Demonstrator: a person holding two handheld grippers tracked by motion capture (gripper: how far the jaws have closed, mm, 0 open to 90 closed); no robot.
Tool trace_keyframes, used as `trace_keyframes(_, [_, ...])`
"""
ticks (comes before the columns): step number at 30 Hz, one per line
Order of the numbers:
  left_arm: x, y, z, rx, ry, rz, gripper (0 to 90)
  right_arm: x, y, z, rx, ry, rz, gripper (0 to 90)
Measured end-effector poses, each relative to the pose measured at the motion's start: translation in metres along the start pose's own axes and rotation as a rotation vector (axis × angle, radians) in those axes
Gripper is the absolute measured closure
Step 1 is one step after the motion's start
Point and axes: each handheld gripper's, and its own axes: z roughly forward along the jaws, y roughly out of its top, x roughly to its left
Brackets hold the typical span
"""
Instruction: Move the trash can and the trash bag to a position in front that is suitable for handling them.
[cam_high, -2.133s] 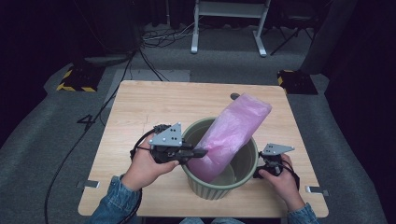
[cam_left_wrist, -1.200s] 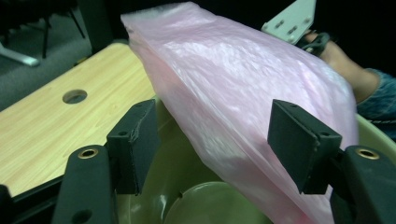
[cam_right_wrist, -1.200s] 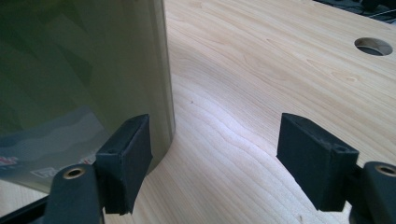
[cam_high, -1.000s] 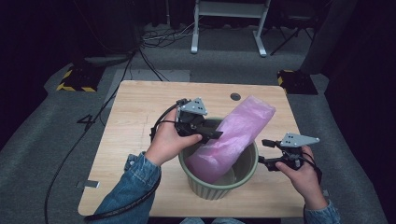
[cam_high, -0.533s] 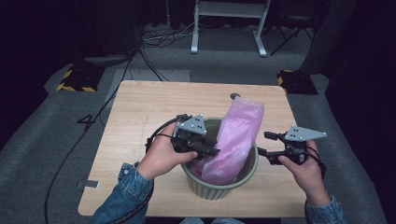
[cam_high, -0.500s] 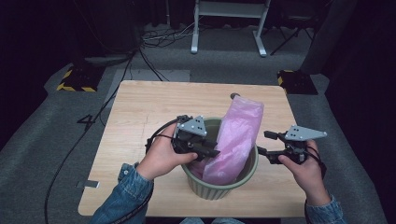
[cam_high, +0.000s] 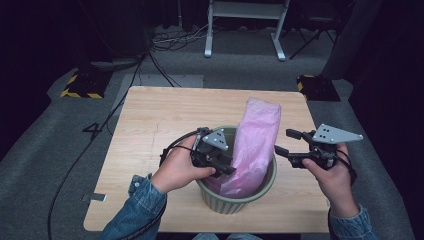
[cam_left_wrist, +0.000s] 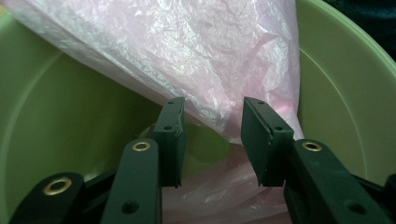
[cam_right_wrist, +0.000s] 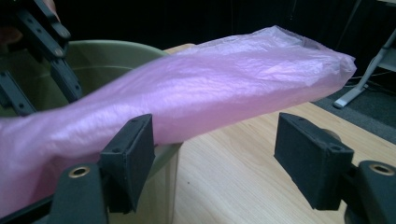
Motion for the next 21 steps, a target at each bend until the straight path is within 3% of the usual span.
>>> trace_keyframes(8, [0.007,-0.004,0.005,0.005,0.002,-0.028,60.0,0.000,0.009,0.003,-0.004,0.017,0.015,27.6])
trace_keyframes(15, [0.006,-0.004,0.005,0.020,0.020,-0.019,60.6,0.005,0.015,0.014,0.018,0.044,0.009,26.6])
trace_keyframes(21, [0.008,-0.006,0.001,-0.055,0.013,-0.023,51.0,0.010,0.014,0.026,0.067,0.034,-0.016,27.2])
